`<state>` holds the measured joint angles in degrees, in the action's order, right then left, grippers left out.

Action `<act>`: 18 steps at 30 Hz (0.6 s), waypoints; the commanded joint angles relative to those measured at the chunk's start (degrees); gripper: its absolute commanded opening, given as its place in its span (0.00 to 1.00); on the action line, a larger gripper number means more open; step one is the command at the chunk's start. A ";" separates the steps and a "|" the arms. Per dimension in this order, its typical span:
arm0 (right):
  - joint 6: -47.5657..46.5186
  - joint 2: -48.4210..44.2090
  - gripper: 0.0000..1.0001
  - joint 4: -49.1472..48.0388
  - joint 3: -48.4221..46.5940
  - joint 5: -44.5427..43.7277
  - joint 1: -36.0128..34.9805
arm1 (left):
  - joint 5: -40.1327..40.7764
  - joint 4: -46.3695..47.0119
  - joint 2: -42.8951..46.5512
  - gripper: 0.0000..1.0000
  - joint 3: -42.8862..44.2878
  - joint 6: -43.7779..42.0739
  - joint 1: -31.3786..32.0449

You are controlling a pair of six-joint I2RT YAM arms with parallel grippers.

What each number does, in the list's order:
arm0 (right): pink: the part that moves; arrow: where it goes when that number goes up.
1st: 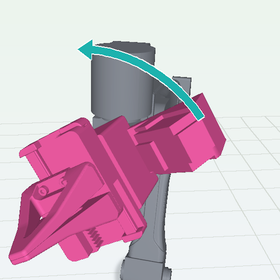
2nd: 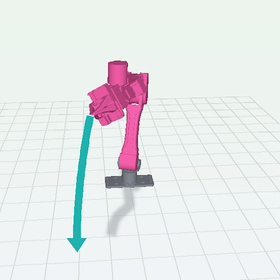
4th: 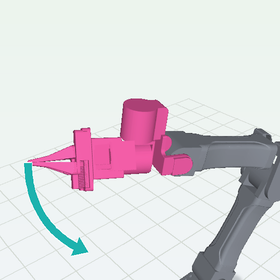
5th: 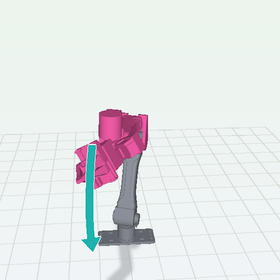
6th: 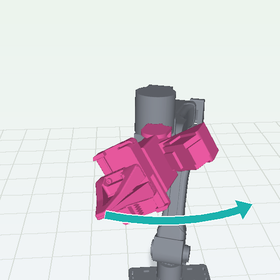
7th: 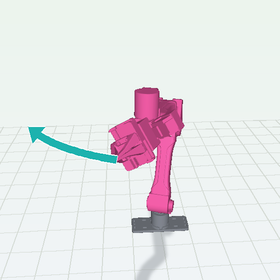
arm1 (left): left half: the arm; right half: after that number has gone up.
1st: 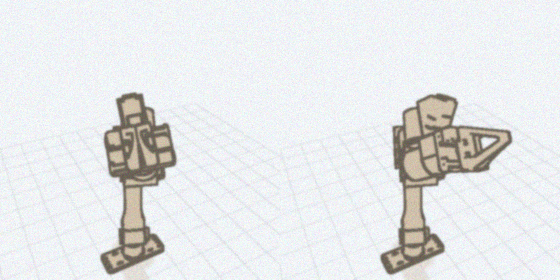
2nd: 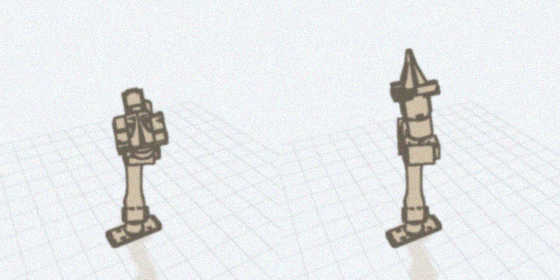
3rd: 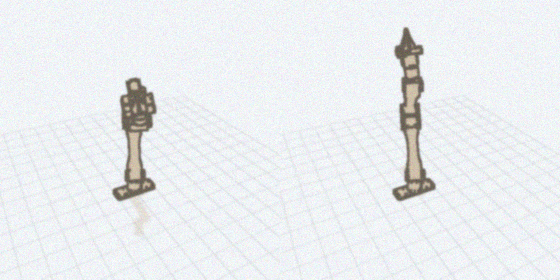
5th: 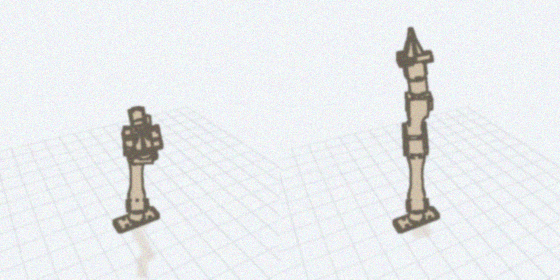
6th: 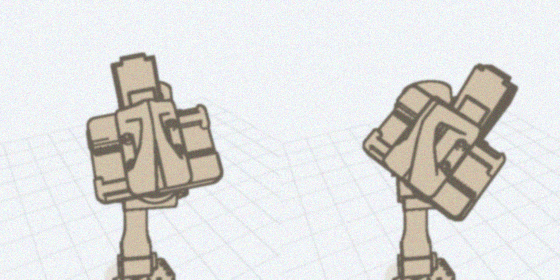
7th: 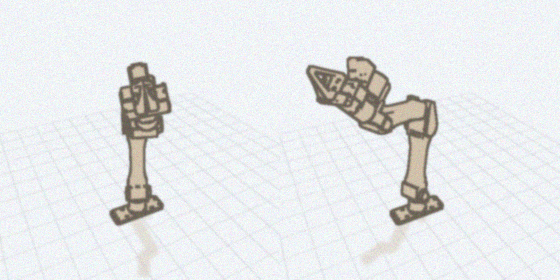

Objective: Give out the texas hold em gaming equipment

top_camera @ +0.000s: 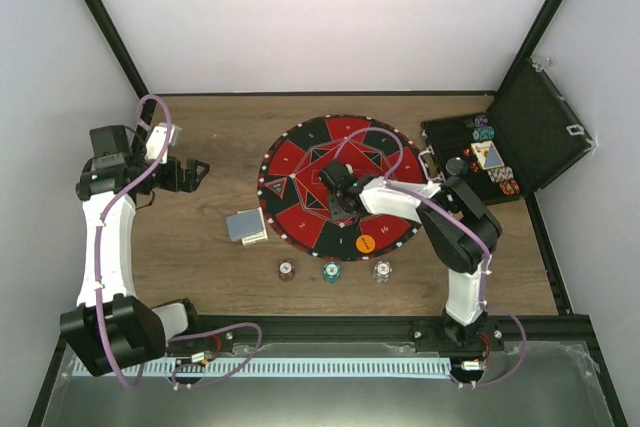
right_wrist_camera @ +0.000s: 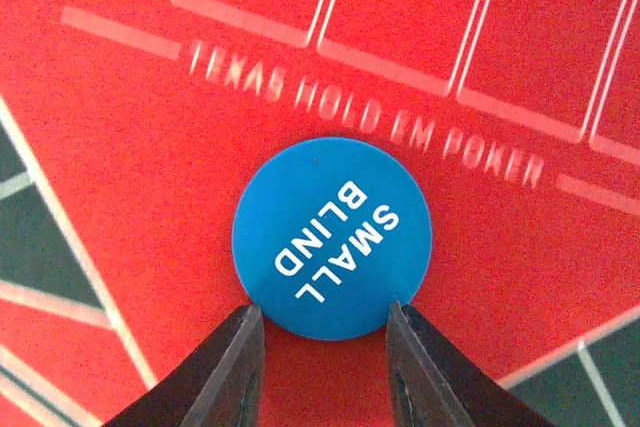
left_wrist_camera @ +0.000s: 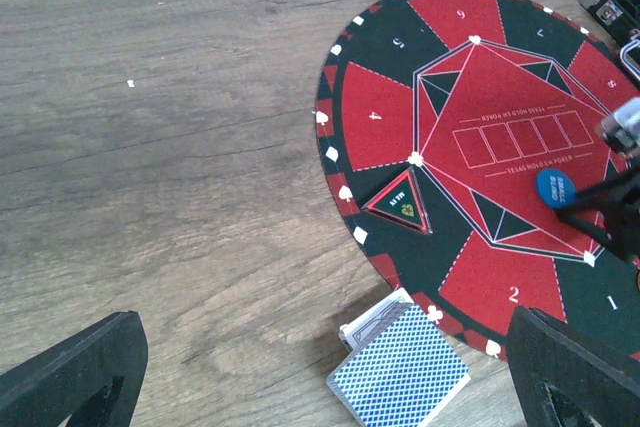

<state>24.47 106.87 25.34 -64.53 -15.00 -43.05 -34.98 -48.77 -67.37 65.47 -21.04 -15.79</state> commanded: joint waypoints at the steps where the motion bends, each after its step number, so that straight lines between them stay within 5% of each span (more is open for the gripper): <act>1: -3.38 6.23 0.35 -1.17 -5.69 -2.10 4.80 | -0.08 -0.78 -0.48 1.00 1.96 0.48 -0.29; 18: -11.52 36.19 0.34 4.06 -45.51 1.64 13.78 | -0.06 -2.38 -2.93 1.00 2.33 -1.18 -0.30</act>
<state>15.77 134.72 24.97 -104.12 -13.80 -31.03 -34.79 -50.02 -69.91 66.32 -21.32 -15.79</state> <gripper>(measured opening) 0.337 0.999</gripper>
